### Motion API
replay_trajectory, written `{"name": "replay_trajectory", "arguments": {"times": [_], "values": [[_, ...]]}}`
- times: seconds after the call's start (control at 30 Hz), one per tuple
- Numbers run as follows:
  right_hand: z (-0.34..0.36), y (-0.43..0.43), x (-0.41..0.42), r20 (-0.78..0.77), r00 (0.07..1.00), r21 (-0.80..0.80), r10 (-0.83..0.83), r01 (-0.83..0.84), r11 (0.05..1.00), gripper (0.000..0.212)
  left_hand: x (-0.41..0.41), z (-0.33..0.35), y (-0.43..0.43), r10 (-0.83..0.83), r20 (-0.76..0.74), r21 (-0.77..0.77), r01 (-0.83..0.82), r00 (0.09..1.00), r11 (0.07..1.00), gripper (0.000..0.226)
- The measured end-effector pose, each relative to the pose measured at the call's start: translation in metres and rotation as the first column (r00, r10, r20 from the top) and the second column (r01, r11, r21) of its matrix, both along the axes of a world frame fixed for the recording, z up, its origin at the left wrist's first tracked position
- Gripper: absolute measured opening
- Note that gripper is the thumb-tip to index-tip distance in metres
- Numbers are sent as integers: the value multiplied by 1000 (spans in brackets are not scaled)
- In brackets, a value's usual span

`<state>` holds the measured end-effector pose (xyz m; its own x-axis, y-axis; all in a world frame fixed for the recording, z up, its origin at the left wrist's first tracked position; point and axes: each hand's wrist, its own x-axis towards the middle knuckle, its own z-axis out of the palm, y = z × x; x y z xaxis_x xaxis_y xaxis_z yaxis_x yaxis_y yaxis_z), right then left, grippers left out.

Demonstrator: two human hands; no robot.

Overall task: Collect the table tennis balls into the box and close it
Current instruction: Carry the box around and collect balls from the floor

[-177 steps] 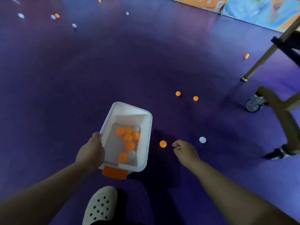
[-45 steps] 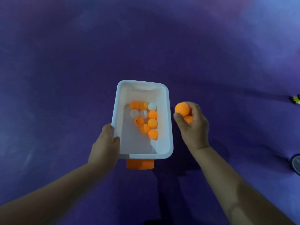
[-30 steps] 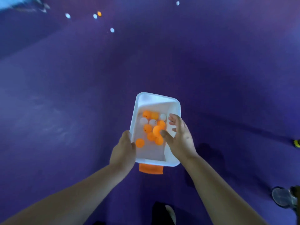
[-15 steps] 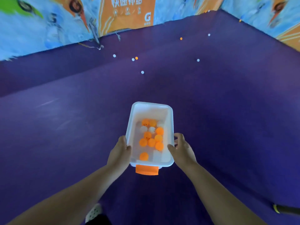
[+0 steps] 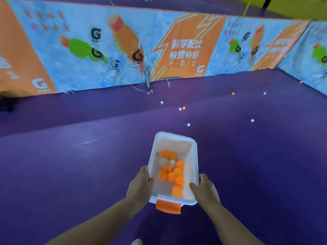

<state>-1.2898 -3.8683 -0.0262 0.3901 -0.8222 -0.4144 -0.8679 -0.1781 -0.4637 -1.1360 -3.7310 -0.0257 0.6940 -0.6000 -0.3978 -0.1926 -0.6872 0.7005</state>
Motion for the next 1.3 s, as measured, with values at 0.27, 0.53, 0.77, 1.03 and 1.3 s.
{"name": "replay_trajectory", "arguments": {"times": [0.27, 0.53, 0.77, 1.03, 1.3], "values": [[17, -73, 144, 44, 996, -26, 71, -70, 997, 20, 139, 14, -63, 44, 8, -34, -44, 999, 998, 27], [-5, -193, 264, 110, 988, -38, 108, -105, 994, 16, 257, -6, -176, 52, 53, 4, -52, 997, 999, 28], [-18, -326, 381, 196, 978, 2, 74, -76, 997, 22, 368, 6, -306, 90, 48, 24, -91, 995, 996, 32], [-15, -458, 460, 213, 977, 11, 28, -31, 999, 20, 460, 11, -446, 53, 33, 82, -56, 998, 995, 34], [-44, -615, 510, 148, 972, -20, -184, 189, 982, 18, 551, -39, -628, -39, -55, -10, 38, 998, 999, 34]]}}
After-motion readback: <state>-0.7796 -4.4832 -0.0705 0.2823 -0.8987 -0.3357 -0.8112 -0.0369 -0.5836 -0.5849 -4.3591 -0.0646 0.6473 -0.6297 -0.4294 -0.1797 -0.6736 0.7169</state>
